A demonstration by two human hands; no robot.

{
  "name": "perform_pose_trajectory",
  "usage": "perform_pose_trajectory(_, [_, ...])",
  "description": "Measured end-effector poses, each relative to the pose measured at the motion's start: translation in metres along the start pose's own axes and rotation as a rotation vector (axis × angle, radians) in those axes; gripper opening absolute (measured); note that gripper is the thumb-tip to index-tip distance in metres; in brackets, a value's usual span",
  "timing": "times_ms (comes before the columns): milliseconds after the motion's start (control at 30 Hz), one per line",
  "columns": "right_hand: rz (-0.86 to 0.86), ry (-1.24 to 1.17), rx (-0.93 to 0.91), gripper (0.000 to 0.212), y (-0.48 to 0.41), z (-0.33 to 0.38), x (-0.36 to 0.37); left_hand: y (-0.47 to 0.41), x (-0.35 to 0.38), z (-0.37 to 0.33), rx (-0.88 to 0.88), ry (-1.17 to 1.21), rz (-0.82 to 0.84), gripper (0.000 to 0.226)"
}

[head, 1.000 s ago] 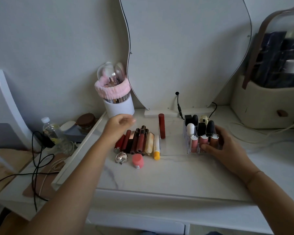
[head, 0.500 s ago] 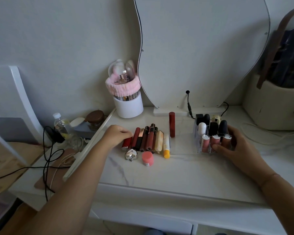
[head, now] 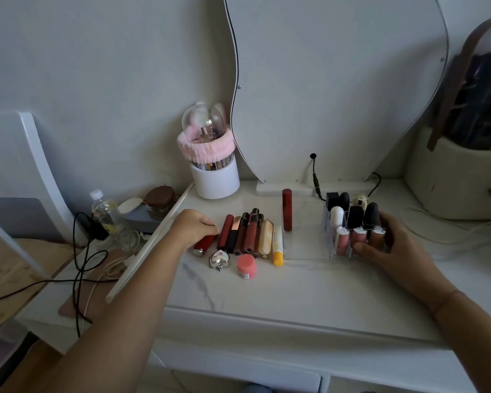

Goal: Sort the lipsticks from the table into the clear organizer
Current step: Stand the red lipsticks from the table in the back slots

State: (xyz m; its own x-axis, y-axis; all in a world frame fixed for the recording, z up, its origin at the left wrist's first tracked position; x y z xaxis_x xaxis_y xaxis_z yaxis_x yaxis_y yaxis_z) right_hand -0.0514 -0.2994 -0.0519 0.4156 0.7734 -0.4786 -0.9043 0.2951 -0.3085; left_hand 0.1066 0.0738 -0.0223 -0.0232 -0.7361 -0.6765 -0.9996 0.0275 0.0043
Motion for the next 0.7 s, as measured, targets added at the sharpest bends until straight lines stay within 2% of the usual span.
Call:
perform_pose_trajectory(133, [-0.031, 0.039, 0.001, 0.072, 0.001, 0.003, -0.001, 0.005, -0.005, -0.005, 0.004, 0.19, -0.014, 0.02])
perform_pose_trajectory(333, [-0.037, 0.042, 0.006, 0.072, 0.001, 0.005, -0.002, 0.016, -0.019, -0.063, 0.221, 0.415, -0.064, 0.02])
perform_pose_trajectory(500, [-0.064, 0.045, -0.002, 0.069, 0.001, 0.007, -0.003, 0.029, -0.007, -0.128, 0.414, 0.481, 0.027, 0.016])
perform_pose_trajectory(700, [-0.053, 0.014, -0.012, 0.069, 0.001, 0.005, -0.003, 0.037, 0.03, -0.18, 0.54, 0.532, 0.129, 0.022])
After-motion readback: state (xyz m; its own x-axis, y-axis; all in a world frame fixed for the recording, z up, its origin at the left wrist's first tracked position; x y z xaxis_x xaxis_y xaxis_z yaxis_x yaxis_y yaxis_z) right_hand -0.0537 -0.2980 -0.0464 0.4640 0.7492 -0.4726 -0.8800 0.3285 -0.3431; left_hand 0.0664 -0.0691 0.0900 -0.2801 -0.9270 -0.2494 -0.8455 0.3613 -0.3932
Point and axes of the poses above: each hand's wrist, its own y-axis away from the middle knuckle, its own x-axis out of the palm, z = x × y, the point moved 5 cm from there along -y, towards the middle knuckle, and after that the axes turned 2 degrees about -z, right-handed, at the moved point
